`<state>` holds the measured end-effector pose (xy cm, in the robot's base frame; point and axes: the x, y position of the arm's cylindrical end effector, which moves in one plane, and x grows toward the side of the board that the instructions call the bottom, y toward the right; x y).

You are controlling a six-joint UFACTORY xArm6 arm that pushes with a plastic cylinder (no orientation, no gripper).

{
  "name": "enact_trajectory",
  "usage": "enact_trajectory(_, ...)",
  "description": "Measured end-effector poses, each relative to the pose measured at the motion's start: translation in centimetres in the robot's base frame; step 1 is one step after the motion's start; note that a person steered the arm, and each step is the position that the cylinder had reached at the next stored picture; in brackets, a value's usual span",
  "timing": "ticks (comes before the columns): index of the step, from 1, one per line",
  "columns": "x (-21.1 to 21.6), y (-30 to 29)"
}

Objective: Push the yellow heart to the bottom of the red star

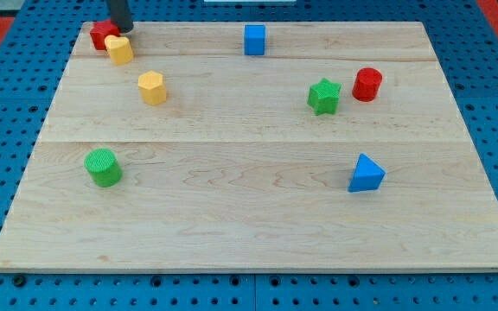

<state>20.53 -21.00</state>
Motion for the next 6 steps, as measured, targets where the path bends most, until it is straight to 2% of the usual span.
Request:
enact_trajectory(1, 0.1, 2.3)
enact_trajectory(4, 8.7, 2.4)
enact_trajectory(6, 5.8, 1.6)
